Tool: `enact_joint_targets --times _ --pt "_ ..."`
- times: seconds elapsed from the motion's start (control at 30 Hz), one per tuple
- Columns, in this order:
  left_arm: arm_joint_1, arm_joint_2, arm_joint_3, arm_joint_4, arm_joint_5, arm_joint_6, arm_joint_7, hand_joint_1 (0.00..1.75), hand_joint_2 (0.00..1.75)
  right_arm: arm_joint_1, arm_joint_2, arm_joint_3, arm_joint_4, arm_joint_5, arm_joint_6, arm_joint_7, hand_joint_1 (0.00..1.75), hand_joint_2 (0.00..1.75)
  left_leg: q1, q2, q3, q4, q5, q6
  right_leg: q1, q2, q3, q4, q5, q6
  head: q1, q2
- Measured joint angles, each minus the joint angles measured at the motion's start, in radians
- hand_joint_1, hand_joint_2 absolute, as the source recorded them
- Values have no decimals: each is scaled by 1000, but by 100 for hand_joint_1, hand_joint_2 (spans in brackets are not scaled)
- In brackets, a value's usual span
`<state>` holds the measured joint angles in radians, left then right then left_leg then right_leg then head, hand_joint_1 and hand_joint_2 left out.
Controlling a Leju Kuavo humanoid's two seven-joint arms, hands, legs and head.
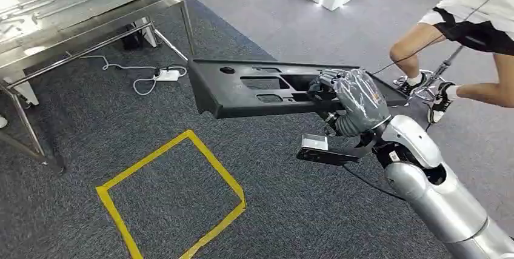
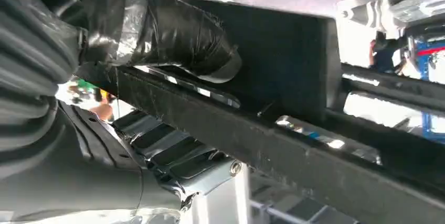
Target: Take the parts from the cabinet and place them on the table.
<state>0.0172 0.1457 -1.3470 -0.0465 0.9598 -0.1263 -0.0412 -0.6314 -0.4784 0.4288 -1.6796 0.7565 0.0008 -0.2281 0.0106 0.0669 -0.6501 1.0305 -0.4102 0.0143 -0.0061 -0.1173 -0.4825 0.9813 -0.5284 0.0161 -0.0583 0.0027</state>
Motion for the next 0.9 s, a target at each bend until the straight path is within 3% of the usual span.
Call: enact_joint_targets --times 0.03,0.1,0.13,0.17,0.2,0.27,0.3,0.33,0.37,0.4,0.43,0.47,0.5,0.53,0.6,0.63,0.67,0.7,0.73,0.8,0.83,0.87,0.9 --pt "5 0 0 0 -1 0 0 0 175 -3 0 1 0 0 1 0 175 175 -1 -11 1 -1 -7 10 5 -14 13 -1 -7 6 0 0" --pt "4 2 0 0 -3 -1 -3 0 175 -8 0 1 0 0 2 1 175 175 -1 -42 21 -3 -22 29 -6 -15 28 27 -1 17 0 0" --pt "7 4 0 0 -3 -2 -4 0 175 -14 0 1 0 0 5 2 175 175 1 -52 34 -9 -27 36 -14 16 10 56 -5 20 1 0" --pt "5 4 0 0 -3 -5 -4 0 175 -20 0 2 0 -1 6 1 175 175 0 -61 45 -9 -33 43 -16 68 -20 113 -15 19 1 0" --pt "1 4 0 0 -4 -5 -5 0 175 -25 -1 2 0 -1 9 1 175 175 -1 -72 51 -9 -39 48 -17 95 -70 189 -39 19 1 0" --pt "-1 4 0 0 -4 -7 -6 0 175 -28 -3 2 2 -2 12 5 175 175 -2 -102 65 -9 -51 52 -14 111 -176 319 -102 19 3 0" --pt "-1 4 0 0 -5 -8 -6 0 175 -28 -5 2 4 -2 15 8 175 175 -4 -117 75 -9 -59 52 -14 113 -208 340 -113 18 2 0" --pt "0 4 0 0 -5 -8 -7 0 175 -28 -5 3 5 -3 16 9 175 175 -6 -133 88 -9 -67 52 -14 114 -222 326 -104 15 3 0" --pt "1 4 0 0 -5 -8 -7 0 175 -30 -5 3 6 -5 18 10 175 175 -7 -149 104 -9 -77 52 -13 118 -220 277 -69 10 2 0" --pt "2 4 0 0 -5 -8 -7 0 175 -33 -6 3 7 -7 19 10 175 175 -7 -165 120 -9 -88 50 -10 127 -207 204 -12 4 3 0" --pt "3 4 0 0 -5 -8 -7 0 175 -38 -8 3 8 -9 21 10 175 175 -8 -177 133 -9 -99 47 -6 151 -196 121 70 -4 3 0" --pt "7 2 0 0 -5 -9 -7 0 175 -40 -9 4 11 -11 24 10 175 175 -7 -189 139 -5 -107 43 -4 196 -206 58 153 -10 2 0" --pt "7 1 0 0 -5 -9 -10 0 175 -47 -11 6 14 -13 29 11 175 175 -4 -208 133 -10 -114 35 -1 194 -197 55 133 -11 5 0" --pt "5 2 1 0 -5 -9 -9 0 175 -52 -13 7 14 -13 32 13 175 175 1 -216 130 -19 -120 29 2 177 -186 53 134 -12 4 0" --pt "12 3 0 0 -5 -9 -10 0 175 -61 -12 7 15 -14 36 16 175 175 -5 -217 145 -13 -107 22 -2 152 -166 35 124 -22 4 0" --pt "12 9 0 0 -6 -9 -9 0 175 -69 -12 7 14 -14 36 17 175 175 -6 -187 133 11 -107 19 -7 143 -146 24 121 -24 7 0" --pt "10 6 0 -1 -6 -11 -11 0 175 -75 -12 8 16 -15 38 18 175 175 -11 -124 105 70 -89 11 -6 132 -129 16 114 -29 -1 0" --pt "5 6 1 -1 -5 -12 -12 0 175 -80 -12 8 17 -16 42 18 175 175 -9 -93 56 144 -93 3 -5 119 -116 14 105 -33 0 0" --pt "2 6 1 -1 -6 -12 -12 0 175 -83 -12 8 18 -16 43 19 175 175 -7 -81 3 212 -118 -1 -5 105 -103 14 93 -34 -1 0" --pt "4 6 1 0 -6 -11 -12 0 175 -85 -12 9 22 -16 46 19 175 175 -6 -74 -73 283 -202 -7 -7 79 -71 13 65 -33 -1 0" --pt "5 7 1 -1 -6 -11 -12 0 175 -85 -12 10 22 -16 47 19 175 175 -5 -73 -87 280 -219 -8 -7 72 -58 13 55 -33 -1 0" --pt "9 9 1 -1 -6 -11 -12 0 175 -87 -12 11 24 -16 48 20 175 175 -4 -72 -91 239 -211 -10 -7 58 -34 13 36 -31 -1 0" --pt "12 11 1 0 -6 -11 -12 0 175 -89 -12 14 26 -17 50 20 175 175 -4 -65 -82 175 -168 -6 -8 46 -13 13 20 -28 -1 0"
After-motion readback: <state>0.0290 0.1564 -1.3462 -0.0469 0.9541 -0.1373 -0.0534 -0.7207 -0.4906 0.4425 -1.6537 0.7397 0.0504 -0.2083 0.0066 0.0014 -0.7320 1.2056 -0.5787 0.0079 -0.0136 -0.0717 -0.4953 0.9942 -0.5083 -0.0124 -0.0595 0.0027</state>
